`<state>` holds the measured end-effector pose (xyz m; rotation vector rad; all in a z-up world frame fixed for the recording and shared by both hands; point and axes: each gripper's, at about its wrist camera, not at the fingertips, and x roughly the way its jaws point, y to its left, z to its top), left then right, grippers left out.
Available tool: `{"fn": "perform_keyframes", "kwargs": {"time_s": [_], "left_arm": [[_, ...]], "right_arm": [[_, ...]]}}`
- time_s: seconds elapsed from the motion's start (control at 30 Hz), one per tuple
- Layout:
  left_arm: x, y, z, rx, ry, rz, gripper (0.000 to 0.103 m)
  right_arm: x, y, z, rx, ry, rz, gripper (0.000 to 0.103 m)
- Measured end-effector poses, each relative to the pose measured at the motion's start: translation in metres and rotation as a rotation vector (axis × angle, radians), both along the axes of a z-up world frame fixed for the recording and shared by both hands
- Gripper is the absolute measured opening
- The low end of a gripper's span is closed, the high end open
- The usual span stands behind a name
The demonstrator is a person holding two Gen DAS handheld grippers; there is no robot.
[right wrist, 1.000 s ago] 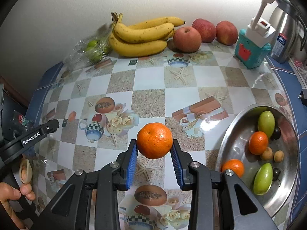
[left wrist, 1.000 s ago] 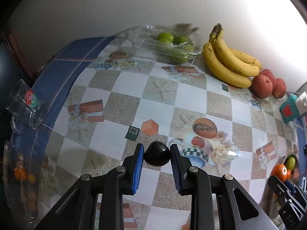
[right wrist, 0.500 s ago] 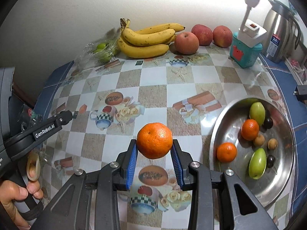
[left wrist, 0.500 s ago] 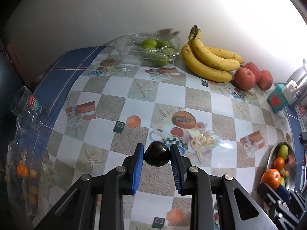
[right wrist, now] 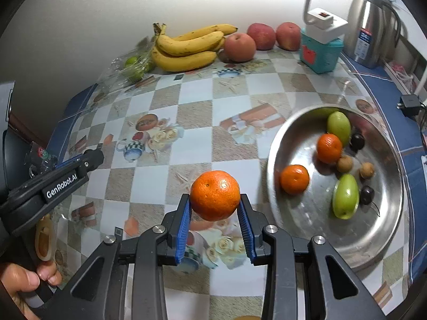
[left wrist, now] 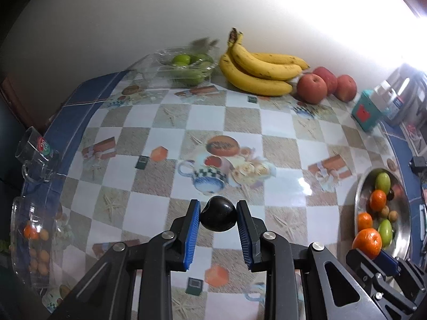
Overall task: Organize fruits
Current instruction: 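Carry the orange and dark plum over the basin with both tools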
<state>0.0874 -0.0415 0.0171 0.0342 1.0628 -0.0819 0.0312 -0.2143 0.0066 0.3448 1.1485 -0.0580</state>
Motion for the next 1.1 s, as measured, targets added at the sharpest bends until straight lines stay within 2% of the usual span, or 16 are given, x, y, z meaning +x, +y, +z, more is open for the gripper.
{"fn": "perform_keyframes", "kwargs": {"time_s": [0.57,0.83,1.1], "left_arm": [[-0.024,-0.05,-0.005,-0.057,0.037,-0.096,0.03],[-0.036,-0.084,-0.004,-0.071,0.031,-0.191,0.03],[-0.053,-0.126,-0.005,-0.07,0.017,-0.323,0.03]], "right_arm": [[-0.044,-0.062,-0.006,0.022,0.016,-0.15,0.036],[-0.062,-0.092,-0.008,0.012,0.017,-0.232,0.036],[-0.078,-0.124,-0.021,0.006,0.06,-0.322,0.036]]}}
